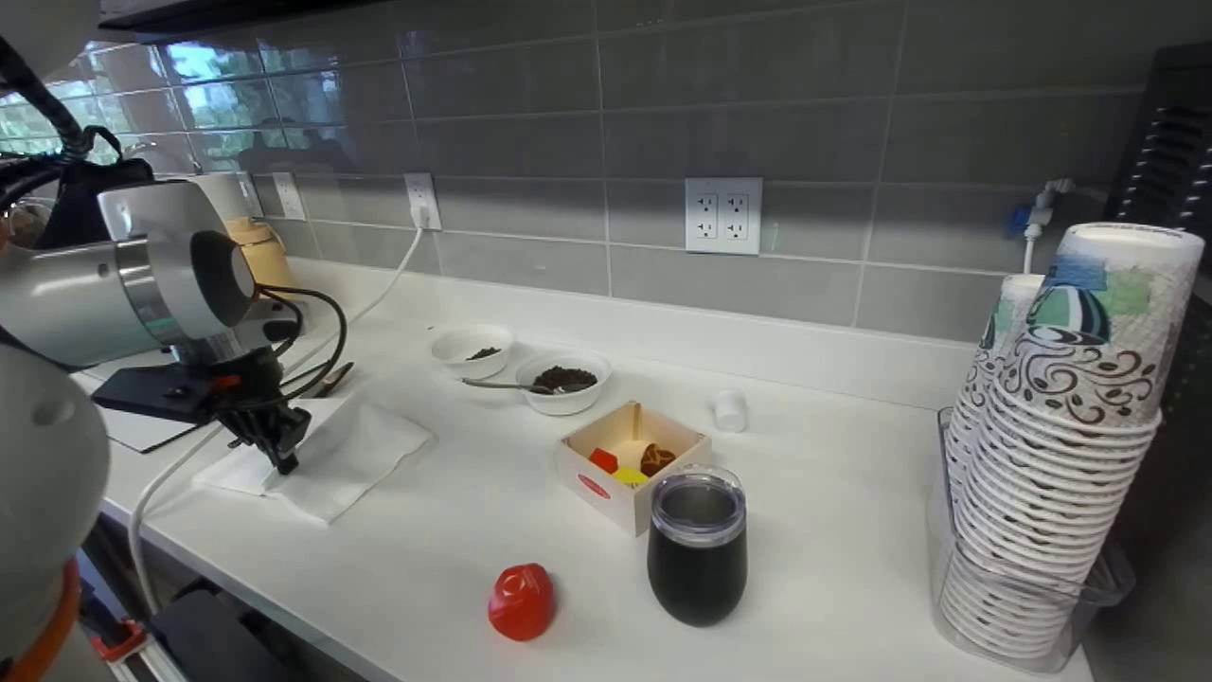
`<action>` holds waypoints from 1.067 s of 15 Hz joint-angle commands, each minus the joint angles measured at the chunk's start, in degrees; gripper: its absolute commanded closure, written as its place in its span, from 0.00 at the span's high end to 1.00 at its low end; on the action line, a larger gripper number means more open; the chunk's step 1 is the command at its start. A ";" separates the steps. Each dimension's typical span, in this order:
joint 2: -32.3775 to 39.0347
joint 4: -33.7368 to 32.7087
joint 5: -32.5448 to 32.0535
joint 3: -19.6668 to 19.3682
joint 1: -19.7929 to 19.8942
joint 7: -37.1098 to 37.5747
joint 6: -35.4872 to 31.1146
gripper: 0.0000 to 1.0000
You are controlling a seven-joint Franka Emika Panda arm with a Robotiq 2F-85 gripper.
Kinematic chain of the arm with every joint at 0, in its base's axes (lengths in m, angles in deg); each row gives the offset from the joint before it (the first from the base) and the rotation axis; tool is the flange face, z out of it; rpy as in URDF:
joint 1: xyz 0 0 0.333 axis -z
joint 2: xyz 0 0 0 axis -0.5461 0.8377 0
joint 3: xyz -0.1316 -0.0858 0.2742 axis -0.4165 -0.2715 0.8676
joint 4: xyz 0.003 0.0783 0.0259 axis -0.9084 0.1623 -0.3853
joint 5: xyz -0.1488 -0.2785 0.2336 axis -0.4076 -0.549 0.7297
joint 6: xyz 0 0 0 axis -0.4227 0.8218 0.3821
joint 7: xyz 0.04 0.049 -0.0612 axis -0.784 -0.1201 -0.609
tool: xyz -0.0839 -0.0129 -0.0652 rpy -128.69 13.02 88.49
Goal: Wipe a portion of the counter using the paper towel
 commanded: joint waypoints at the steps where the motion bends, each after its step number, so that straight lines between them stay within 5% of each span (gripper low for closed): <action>1: -0.72 -1.12 -8.59 -2.68 -1.18 8.53 -2.59 0.01; 12: 8.11 -10.38 -10.89 -4.51 -5.91 11.88 -7.48 0.01; 13: 9.19 -11.32 -10.98 -4.98 -6.53 12.05 -7.54 0.23; 16: 11.26 -13.35 -11.90 -7.29 -9.05 12.88 -7.23 0.42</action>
